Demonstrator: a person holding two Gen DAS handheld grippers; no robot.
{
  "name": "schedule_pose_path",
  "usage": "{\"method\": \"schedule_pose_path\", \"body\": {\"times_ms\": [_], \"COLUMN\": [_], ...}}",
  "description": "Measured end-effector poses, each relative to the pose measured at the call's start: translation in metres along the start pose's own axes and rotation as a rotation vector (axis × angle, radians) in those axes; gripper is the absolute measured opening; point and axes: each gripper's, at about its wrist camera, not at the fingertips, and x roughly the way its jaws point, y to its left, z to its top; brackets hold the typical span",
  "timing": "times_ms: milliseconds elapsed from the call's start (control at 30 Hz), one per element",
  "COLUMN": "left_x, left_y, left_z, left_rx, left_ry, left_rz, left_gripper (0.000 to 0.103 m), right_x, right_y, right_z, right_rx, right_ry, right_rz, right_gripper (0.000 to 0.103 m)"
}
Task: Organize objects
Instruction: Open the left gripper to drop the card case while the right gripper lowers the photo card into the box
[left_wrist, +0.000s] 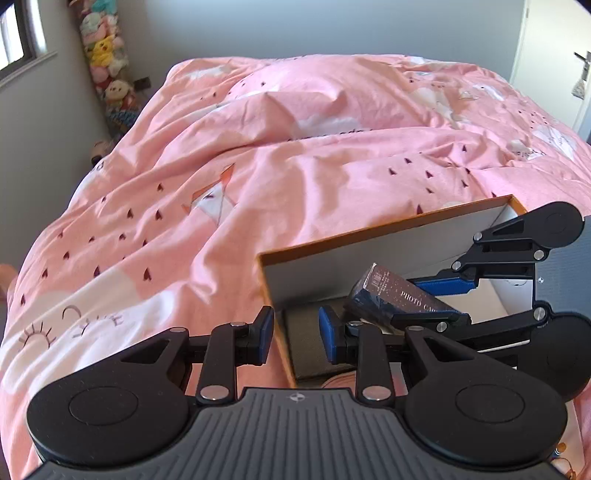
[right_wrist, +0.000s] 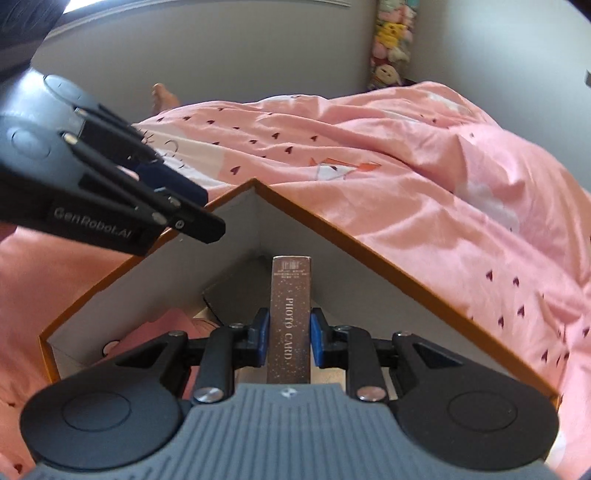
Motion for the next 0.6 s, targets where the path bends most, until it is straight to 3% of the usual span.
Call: {"method": "schedule_pose_path", "body": {"times_ms": [400, 600], "left_x": [0.008, 0.01], "left_y": [0.025, 0.028], "left_z": [-0.015, -0.015], "left_rx": [-0.104, -0.118], "left_ry": [0.051, 0.063], "left_rz": [-0.094, -0.107], "left_gripper": [0.011, 0.01], "right_x": [0.028, 0.043], "right_y": [0.068, 0.082], "right_z": [-0.005, -0.009], "right_rx": [-0.66, -0.834], "right_ry": [-0.032, -0.045], "right_rz": [-0.171, -0.189], "right_gripper": [0.024, 0.024]}}
